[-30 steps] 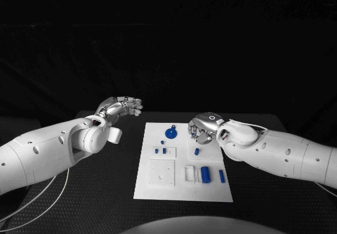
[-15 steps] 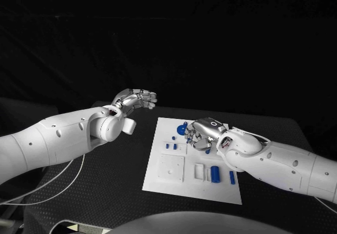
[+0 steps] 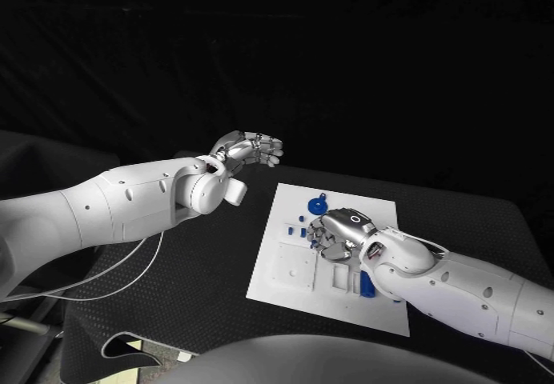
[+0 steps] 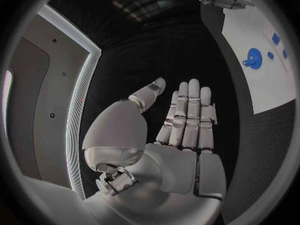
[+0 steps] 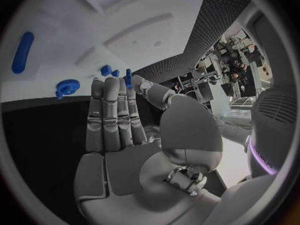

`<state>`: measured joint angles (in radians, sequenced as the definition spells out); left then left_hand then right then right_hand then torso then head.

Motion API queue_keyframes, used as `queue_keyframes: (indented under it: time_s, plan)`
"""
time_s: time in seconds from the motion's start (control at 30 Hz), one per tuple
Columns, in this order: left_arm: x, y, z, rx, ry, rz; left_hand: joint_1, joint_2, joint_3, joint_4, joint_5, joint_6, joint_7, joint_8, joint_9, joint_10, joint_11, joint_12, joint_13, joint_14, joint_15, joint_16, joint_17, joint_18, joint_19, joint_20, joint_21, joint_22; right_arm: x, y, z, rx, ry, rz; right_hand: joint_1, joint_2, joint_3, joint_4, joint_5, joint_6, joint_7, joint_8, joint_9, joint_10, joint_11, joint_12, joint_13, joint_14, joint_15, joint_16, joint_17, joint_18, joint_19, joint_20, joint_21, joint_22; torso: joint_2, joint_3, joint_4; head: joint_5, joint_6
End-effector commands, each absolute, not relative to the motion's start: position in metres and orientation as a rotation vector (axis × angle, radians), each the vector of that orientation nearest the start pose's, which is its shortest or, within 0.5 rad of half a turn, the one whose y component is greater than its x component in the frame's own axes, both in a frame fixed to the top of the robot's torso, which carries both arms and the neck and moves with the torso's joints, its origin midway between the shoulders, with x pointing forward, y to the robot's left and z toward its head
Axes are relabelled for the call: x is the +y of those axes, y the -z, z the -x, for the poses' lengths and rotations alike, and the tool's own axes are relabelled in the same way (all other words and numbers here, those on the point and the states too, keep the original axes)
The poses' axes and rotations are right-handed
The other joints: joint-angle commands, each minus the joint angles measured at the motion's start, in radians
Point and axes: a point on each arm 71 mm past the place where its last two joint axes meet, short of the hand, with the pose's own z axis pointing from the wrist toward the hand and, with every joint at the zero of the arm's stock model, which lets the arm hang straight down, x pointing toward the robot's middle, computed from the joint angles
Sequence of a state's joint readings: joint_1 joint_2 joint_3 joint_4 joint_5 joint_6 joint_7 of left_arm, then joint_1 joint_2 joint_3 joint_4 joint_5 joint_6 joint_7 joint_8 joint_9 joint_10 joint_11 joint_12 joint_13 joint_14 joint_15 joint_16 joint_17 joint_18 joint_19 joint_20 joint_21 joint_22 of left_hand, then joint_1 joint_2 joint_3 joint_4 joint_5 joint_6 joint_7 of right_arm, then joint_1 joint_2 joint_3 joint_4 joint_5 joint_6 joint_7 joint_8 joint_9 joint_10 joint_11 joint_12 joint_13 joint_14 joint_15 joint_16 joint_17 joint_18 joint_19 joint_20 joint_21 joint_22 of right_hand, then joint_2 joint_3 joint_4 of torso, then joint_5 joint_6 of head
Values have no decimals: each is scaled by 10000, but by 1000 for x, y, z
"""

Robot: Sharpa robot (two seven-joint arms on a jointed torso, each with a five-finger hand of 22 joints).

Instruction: Assemble the parts on the task board

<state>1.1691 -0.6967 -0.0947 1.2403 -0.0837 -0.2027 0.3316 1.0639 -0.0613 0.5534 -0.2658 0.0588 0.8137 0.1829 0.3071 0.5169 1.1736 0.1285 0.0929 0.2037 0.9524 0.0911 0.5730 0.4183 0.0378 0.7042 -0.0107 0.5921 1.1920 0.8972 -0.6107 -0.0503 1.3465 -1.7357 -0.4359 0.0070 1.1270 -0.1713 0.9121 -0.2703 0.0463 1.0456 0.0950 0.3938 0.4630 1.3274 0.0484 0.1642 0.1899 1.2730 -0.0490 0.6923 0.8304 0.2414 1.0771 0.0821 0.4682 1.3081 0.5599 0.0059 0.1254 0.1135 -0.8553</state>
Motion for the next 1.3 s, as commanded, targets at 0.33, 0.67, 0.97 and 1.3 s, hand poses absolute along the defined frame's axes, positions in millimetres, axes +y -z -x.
queue_keyframes:
  time_s: [0.33,0.67,0.97,1.3]
  plan:
    - [210,232,-523,15718,14443,10837,-108,-13,-42,39,16,-72,10,41,-17,-66,-12,-69,-14,10,51,-54,33,143,-12,66,-58,16,-110,338,-415,16977,-7583,5105,75,48,40,-2,48,37,48,28,14,74,21,-37,24,44,-67,24,22,204,54,9,52,221,2,-6,-20,78,-60]
    - [209,232,-523,15735,14452,10838,-108,-18,-42,43,16,-76,11,43,-19,-69,-11,-69,-15,11,52,-68,48,144,-12,67,-64,20,-108,349,-410,17143,-7437,5270,80,49,35,-14,45,45,46,26,19,83,19,-43,36,56,-70,22,31,204,58,6,66,223,0,9,-14,135,-174]
    - [209,232,-522,15742,14464,10836,-111,-20,-42,49,16,-81,12,43,-21,-70,-10,-70,-16,13,54,-80,62,144,-13,69,-69,23,-108,352,-411,17197,-7310,5324,80,51,33,-17,43,47,45,24,21,87,18,-47,43,60,-71,20,36,204,61,5,73,223,0,9,-10,142,-174]
    - [209,232,-522,15752,14480,10832,-114,-19,-41,57,16,-87,14,44,-24,-73,-9,-70,-17,15,55,-97,79,144,-12,70,-75,28,-106,355,-409,17242,-7318,5353,78,56,32,-19,43,49,45,22,24,91,17,-52,50,66,-72,18,41,204,62,4,81,223,-1,7,-11,176,-174]
